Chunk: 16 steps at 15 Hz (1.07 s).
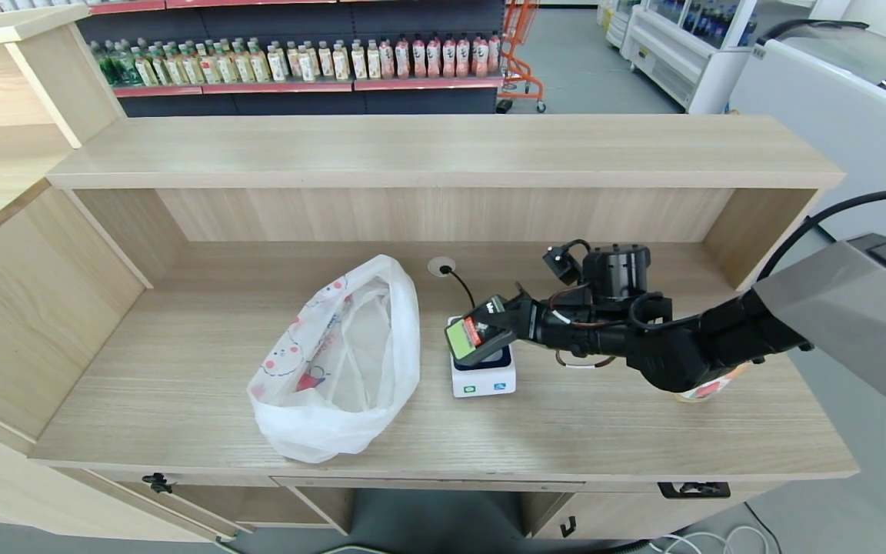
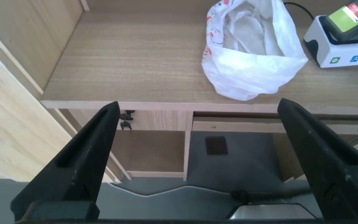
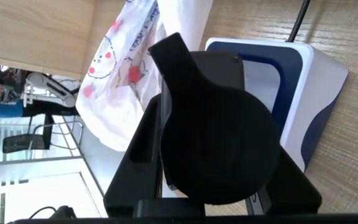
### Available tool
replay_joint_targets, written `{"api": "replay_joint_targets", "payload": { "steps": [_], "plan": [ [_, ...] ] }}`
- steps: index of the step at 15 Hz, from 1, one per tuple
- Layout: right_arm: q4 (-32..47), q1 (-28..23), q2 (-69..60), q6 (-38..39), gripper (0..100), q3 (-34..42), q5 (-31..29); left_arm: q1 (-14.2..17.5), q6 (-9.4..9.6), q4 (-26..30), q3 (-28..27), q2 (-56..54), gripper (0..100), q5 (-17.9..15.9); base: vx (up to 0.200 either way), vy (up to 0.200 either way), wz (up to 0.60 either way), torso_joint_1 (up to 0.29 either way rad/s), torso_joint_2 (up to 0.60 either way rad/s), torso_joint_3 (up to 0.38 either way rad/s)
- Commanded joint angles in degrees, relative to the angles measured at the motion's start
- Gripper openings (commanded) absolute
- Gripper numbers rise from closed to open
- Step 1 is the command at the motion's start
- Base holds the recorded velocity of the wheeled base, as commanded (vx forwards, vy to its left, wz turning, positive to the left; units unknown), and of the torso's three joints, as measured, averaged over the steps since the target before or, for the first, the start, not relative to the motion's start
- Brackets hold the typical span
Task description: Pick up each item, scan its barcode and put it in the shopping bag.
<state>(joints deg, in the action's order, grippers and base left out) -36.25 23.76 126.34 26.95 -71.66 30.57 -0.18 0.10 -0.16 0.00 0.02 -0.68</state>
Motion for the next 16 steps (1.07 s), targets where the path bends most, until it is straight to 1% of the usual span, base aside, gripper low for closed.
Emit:
{"api": "replay_joint_targets", "payload": {
  "steps": [1, 5, 8, 10, 11, 13, 15, 16],
  "plan": [
    [0.0, 0.0, -0.5, 0.0, 0, 0.2, 0.1, 0.0, 0.08, 0.0, 0.0, 0.0, 100, 0.0, 0.0, 0.0, 0.0, 0.0, 0.0, 0.0],
    [0.0, 0.0, -2.5, 0.0, 0, 0.4, 0.1, 0.0, 0.17, 0.0, 0.0, 0.0, 100, 0.0, 0.0, 0.0, 0.0, 0.0, 0.0, 0.0],
    [0.0, -0.4, -7.7, 0.5, 0, 1.7, -0.5, 0.0, 0.17, 0.0, 0.0, 0.0, 100, 0.0, 0.0, 0.0, 0.0, 0.0, 0.0, 0.0],
    [3.3, -2.5, -18.1, -0.1, 0, 6.7, -0.6, 0.0, 0.08, 0.0, 0.0, 0.0, 100, 0.0, 0.0, 0.0, 0.0, 0.0, 0.0, 0.0],
    [7.2, -3.2, -23.2, -2.2, 0, 7.2, -0.7, 0.0, -0.01, 0.0, 0.0, 0.0, 100, 0.0, 0.0, 0.0, 0.0, 0.0, 0.0, 0.0],
    [13.8, -3.9, -30.7, -9.1, 0, 7.4, -1.7, 0.0, -0.01, 0.0, 0.0, 0.0, 100, 0.0, 0.0, 0.0, 0.0, 0.0, 0.0, 0.0],
    [16.5, -3.2, -35.3, -13.8, 0, 7.8, -3.9, 0.0, -0.01, 0.0, 0.0, 0.0, 100, 0.0, 0.0, 0.2, 0.0, 0.0, 0.0, 0.0],
    [18.0, -1.7, -37.3, -15.7, 0, 8.6, -4.1, 0.0, -0.01, 0.0, 0.0, 0.0, 100, 0.0, 0.0, 0.2, 0.0, -0.012, 0.0, 0.002]
  ]
}}
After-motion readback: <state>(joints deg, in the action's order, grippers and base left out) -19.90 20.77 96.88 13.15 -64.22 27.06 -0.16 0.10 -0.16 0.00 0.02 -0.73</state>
